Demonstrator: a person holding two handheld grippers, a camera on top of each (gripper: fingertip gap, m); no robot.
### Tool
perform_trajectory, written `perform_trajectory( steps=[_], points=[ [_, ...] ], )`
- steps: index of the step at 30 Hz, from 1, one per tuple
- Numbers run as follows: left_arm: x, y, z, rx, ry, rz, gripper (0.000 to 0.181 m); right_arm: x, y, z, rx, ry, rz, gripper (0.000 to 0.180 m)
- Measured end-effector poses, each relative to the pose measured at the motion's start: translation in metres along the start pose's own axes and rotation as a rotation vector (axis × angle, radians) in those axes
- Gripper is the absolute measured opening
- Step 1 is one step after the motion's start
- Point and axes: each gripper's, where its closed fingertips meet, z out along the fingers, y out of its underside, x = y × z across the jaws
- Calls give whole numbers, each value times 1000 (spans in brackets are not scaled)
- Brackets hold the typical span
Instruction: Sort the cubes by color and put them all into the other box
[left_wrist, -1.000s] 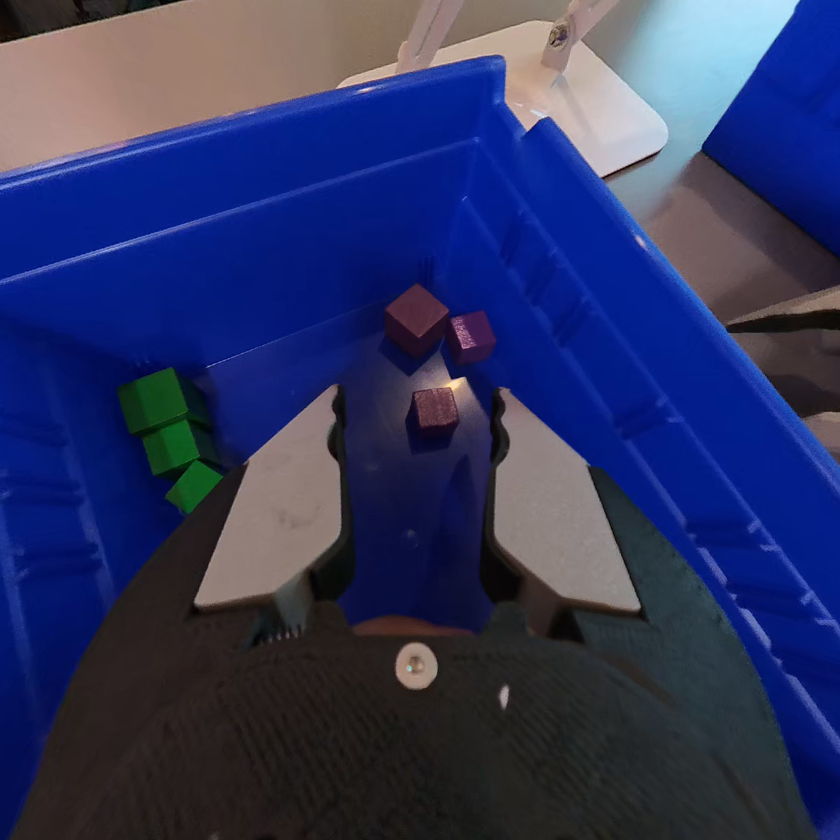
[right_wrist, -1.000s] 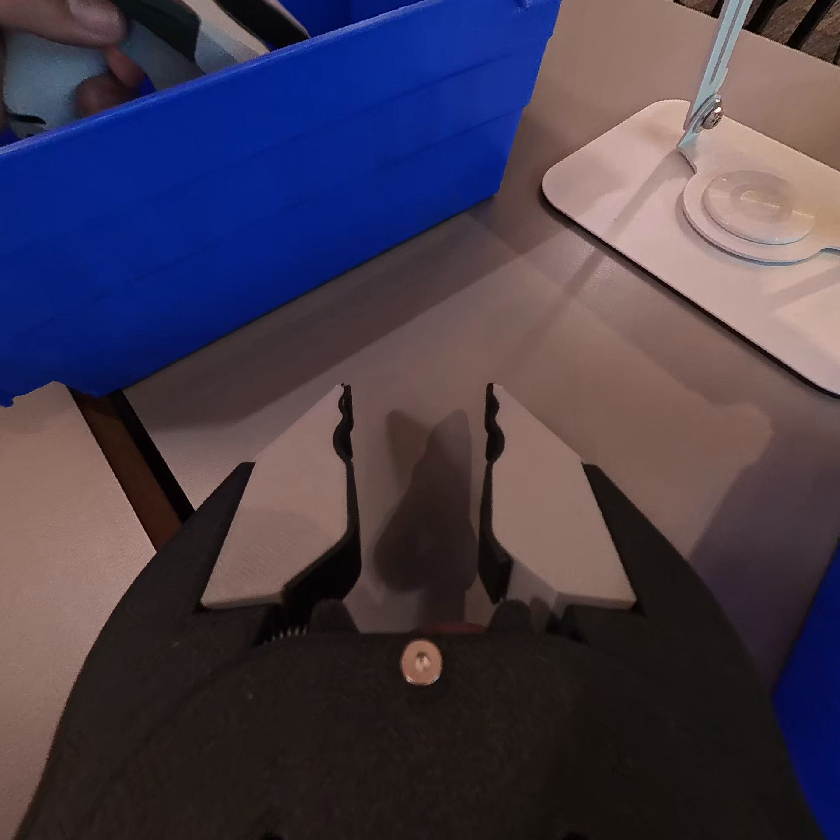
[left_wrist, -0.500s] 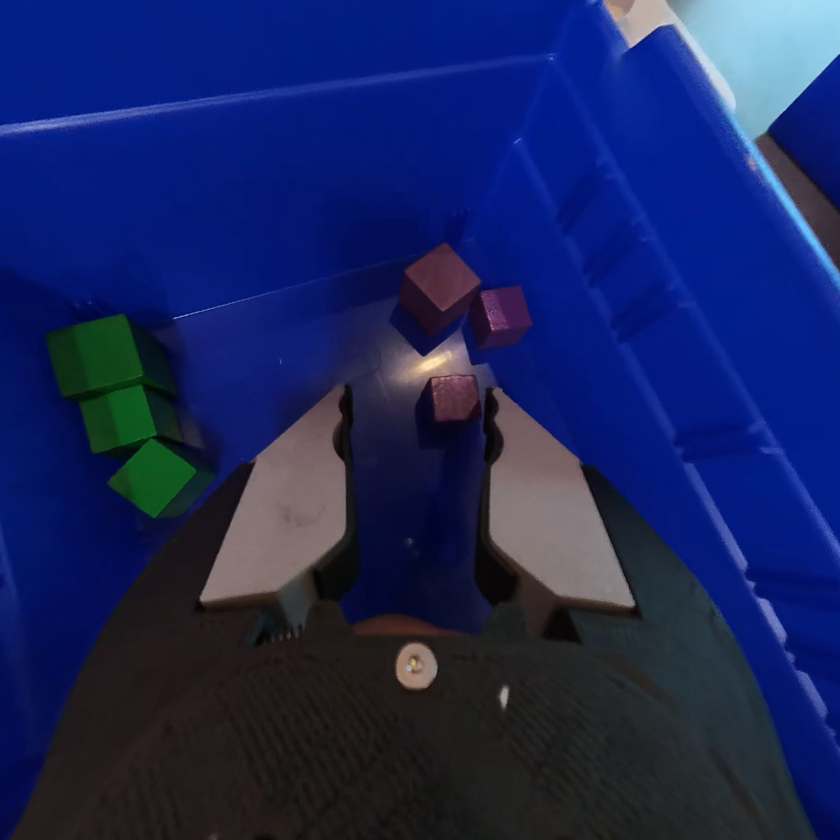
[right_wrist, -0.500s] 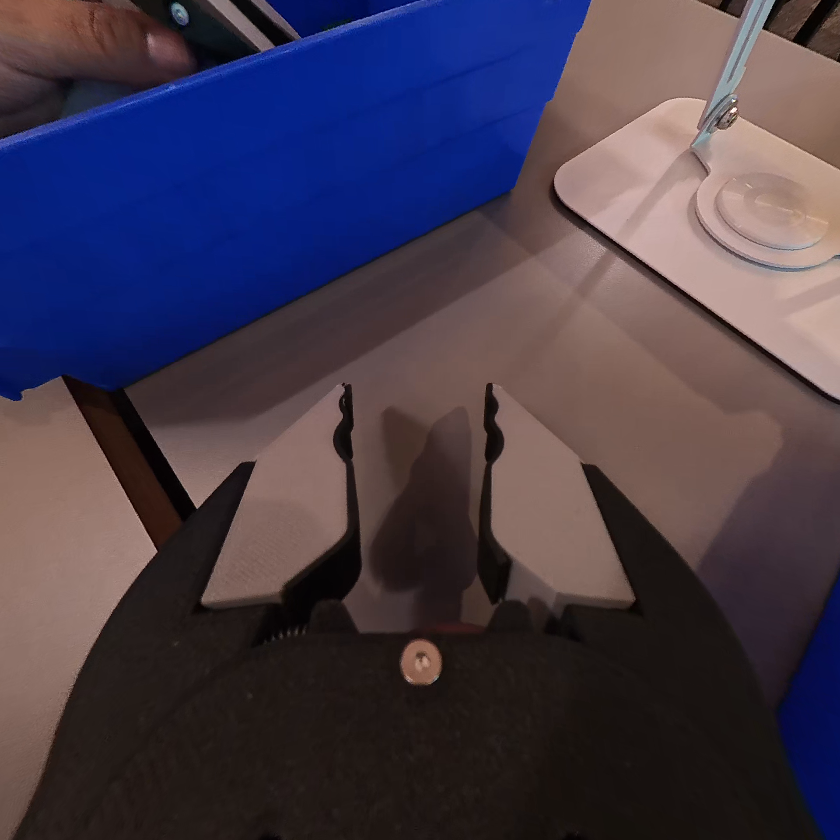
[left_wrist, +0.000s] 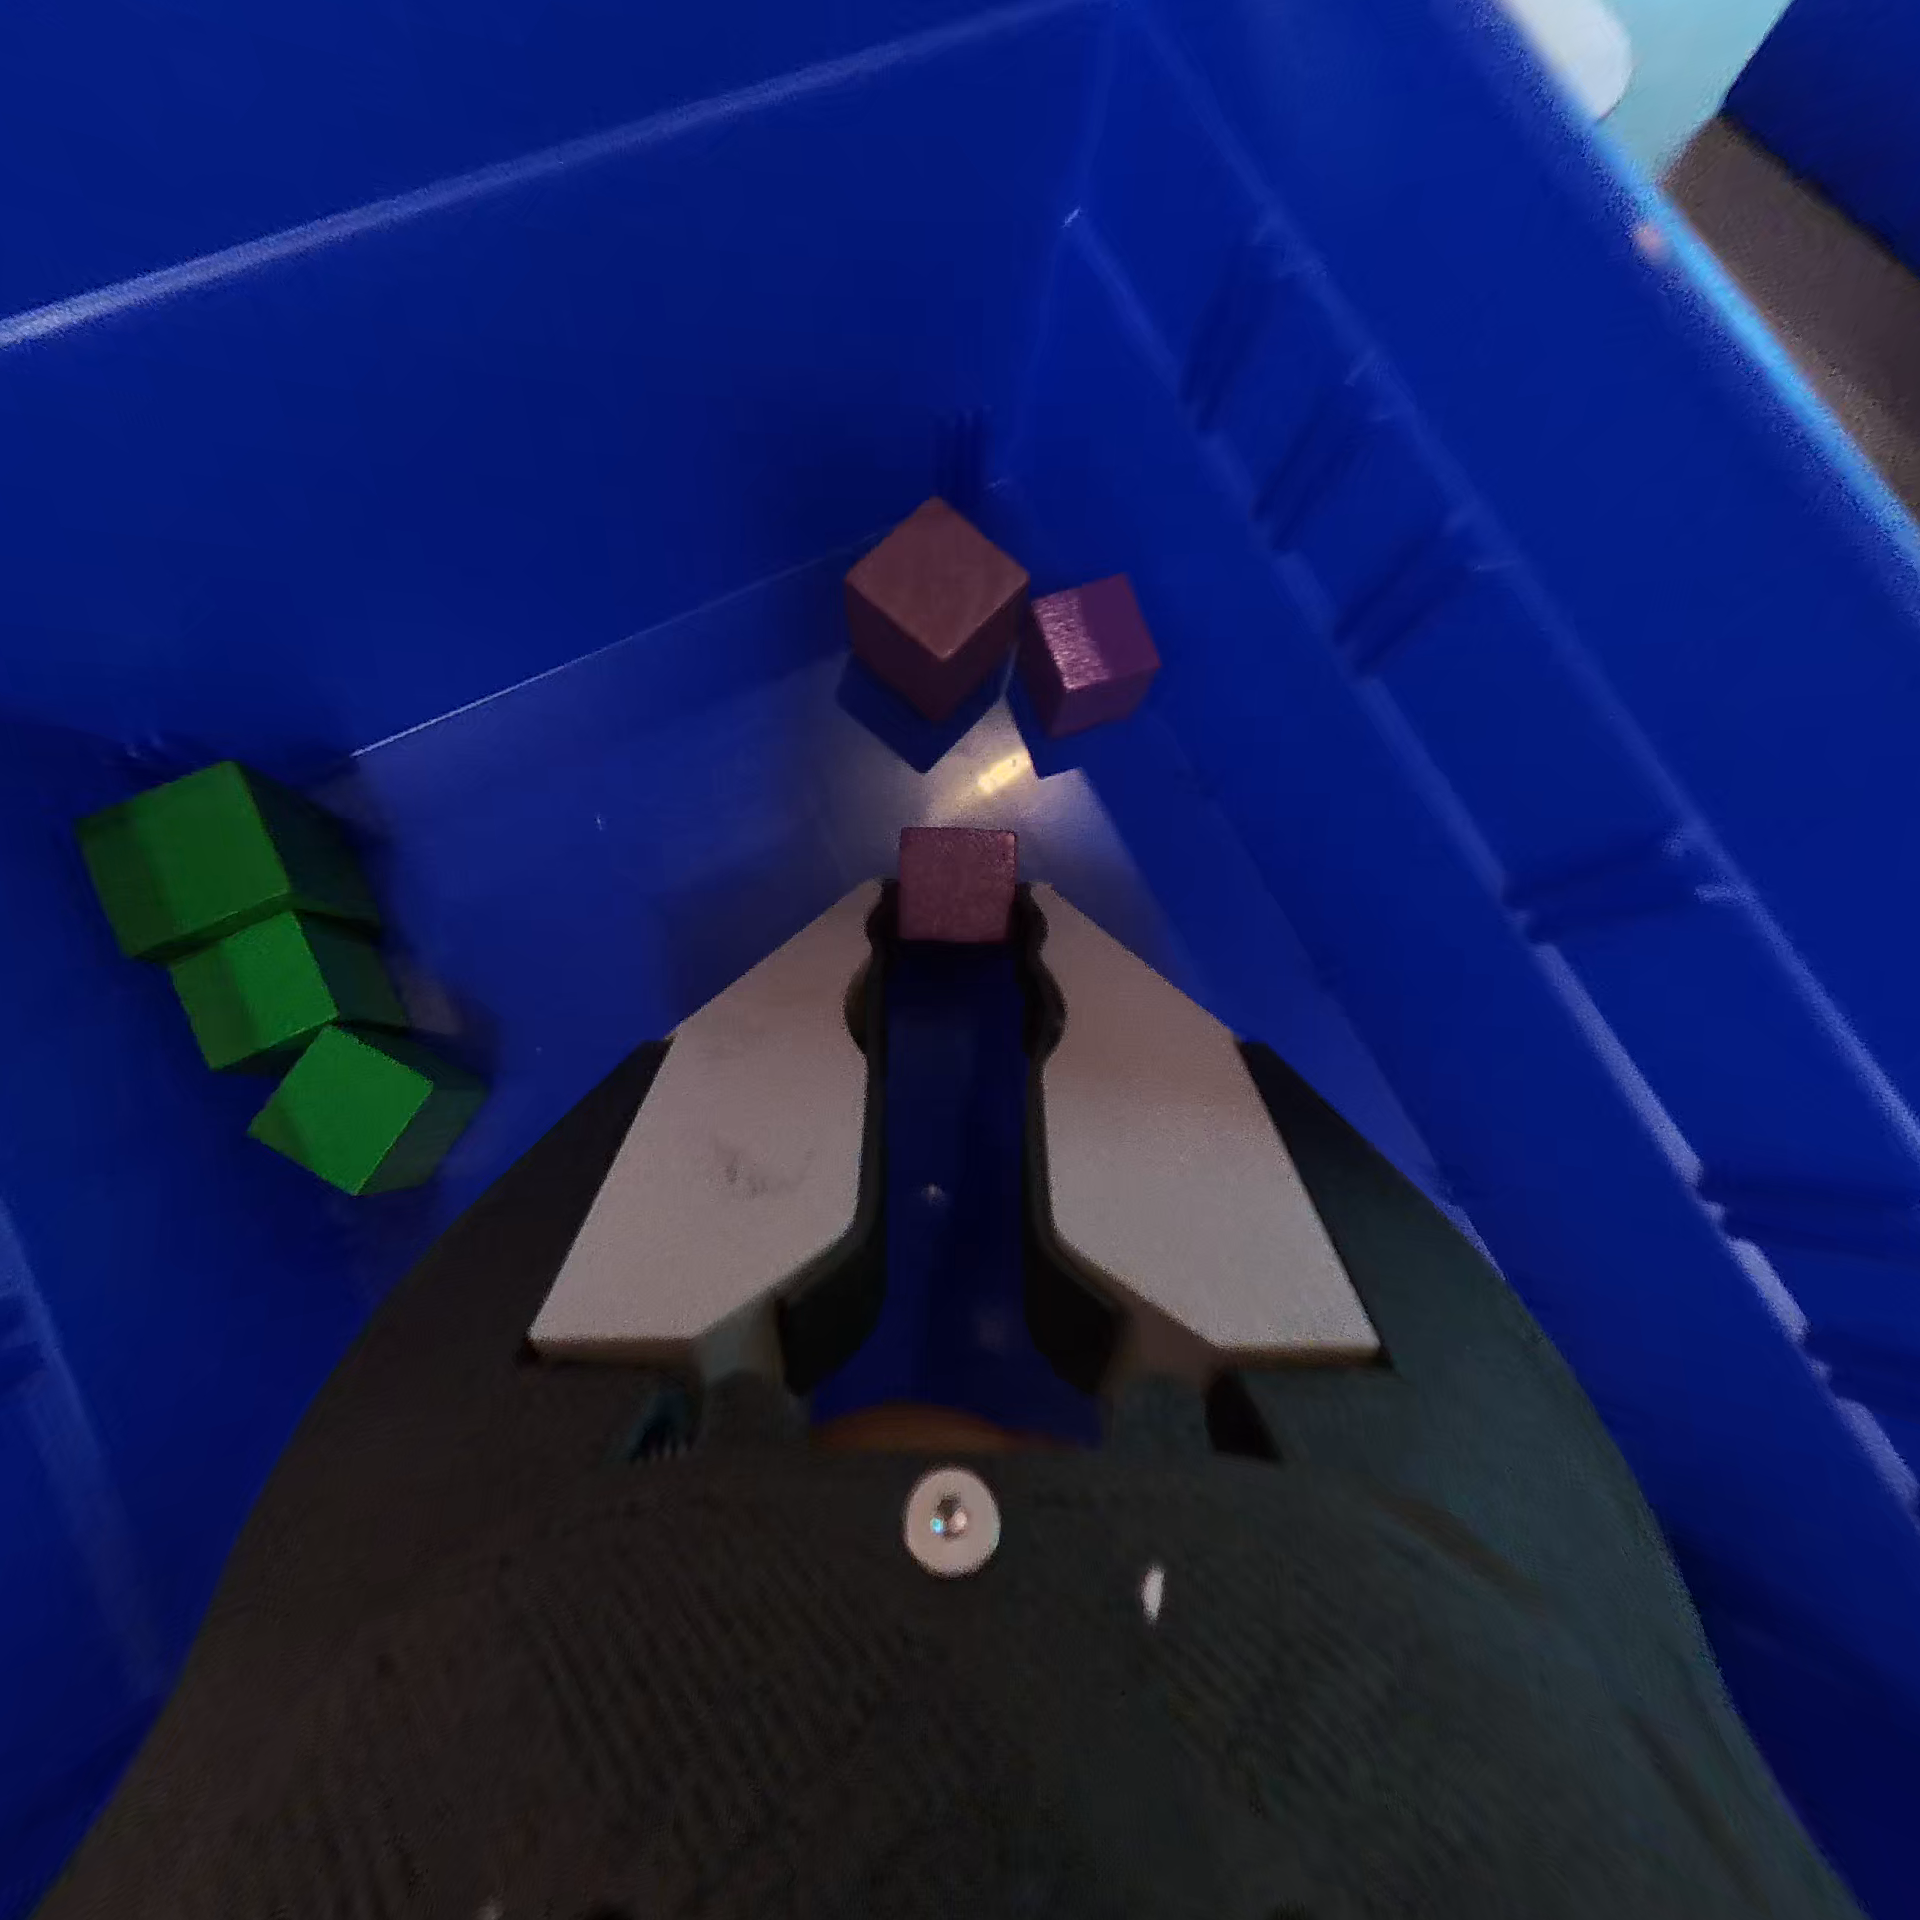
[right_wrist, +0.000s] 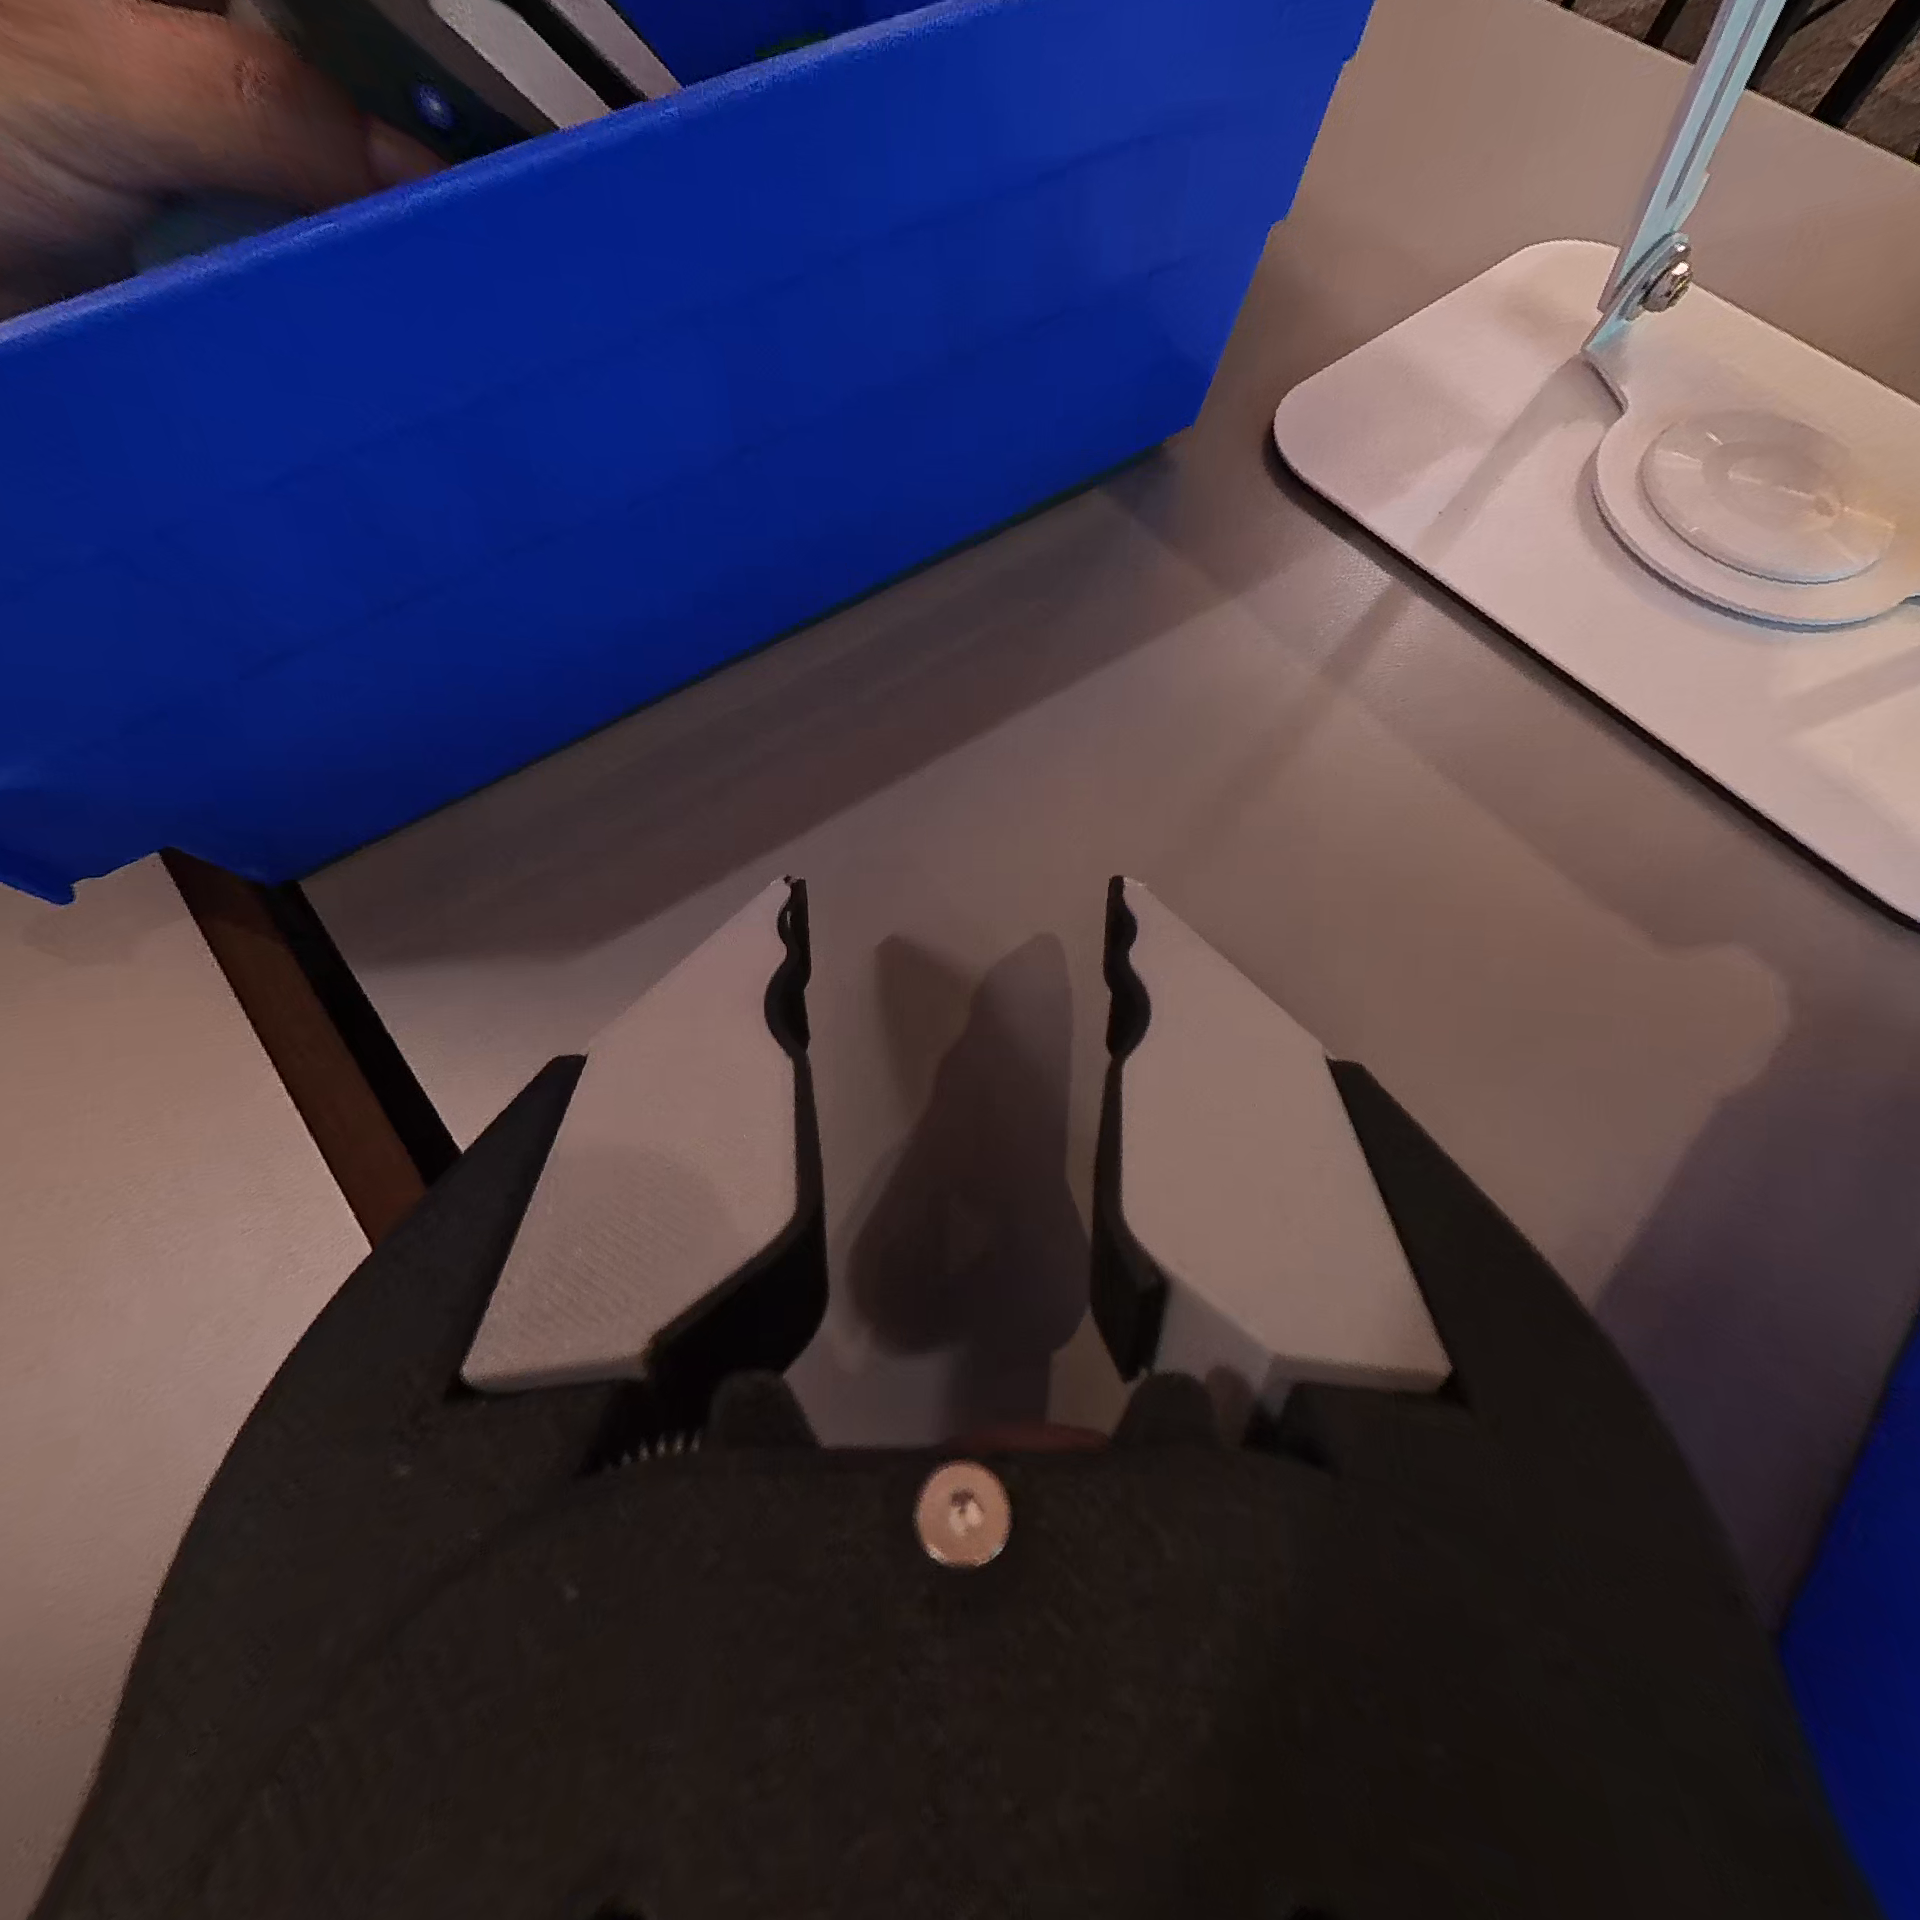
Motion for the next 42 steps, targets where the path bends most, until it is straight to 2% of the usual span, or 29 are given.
perform_trajectory(
  steps=[4,14,24,28,34,42],
  points=[
    [10,-14,-18,114,35,72,21,0,-1,-1,12,-6,10,53],
    [17,-41,-45,281,-120,279,21,0,-12,-6,73,-3,6,50],
    [37,-62,-73,464,-79,345,21,3,-28,-19,180,-12,50,49],
    [61,-71,-88,570,-27,442,21,-1,-35,-23,223,-53,76,49],
    [105,-65,-94,613,64,640,21,-14,-54,-38,332,-204,178,55],
    [161,-53,-108,655,187,844,20,-38,-74,-62,427,-542,371,59]
  ],
)
